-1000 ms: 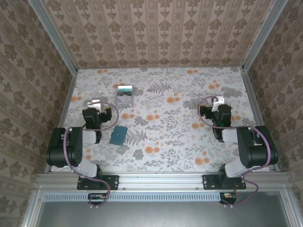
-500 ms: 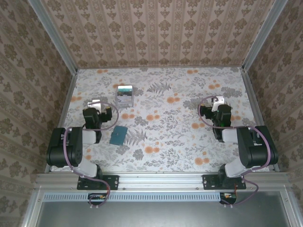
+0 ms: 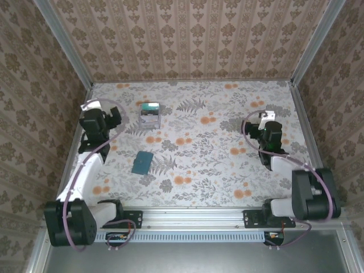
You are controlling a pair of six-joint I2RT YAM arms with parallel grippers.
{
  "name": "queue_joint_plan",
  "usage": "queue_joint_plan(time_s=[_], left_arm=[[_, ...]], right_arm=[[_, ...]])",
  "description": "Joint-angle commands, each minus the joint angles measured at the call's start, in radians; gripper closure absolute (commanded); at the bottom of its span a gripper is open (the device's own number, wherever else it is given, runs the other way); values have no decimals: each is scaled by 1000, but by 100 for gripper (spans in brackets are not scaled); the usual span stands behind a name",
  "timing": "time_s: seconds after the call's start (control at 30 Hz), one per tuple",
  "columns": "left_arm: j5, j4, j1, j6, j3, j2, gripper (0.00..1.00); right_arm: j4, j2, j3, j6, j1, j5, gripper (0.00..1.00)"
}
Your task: Take the credit cards out of the card holder
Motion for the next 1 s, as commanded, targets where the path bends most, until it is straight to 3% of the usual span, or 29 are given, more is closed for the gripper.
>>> queue_joint_plan(time_s=[0.0,0.07,0.23,0.4,0.6,0.97], left_arm=[[0,-411,37,-272,56,-38,0],[69,-462,41,-288,48,-66,0],[183,-574,13,-316,10,-103,0],[253,-631,-98,-361,-55,-91,0],[261,-592,-292,-387,-110,23,0],[357,-462,-371,-326,-135,270,0]], right_arm=[[-174,-123,53,222,-3,123,0],[-301,-173,98,335,-5,138,0],[-434,-194,182,406,-7,-24,0],[-486,-182,233,438,19,-135,0],[-610,-157,315,394,109,-134,0],[-678,-154,340,355,195,-132,0]])
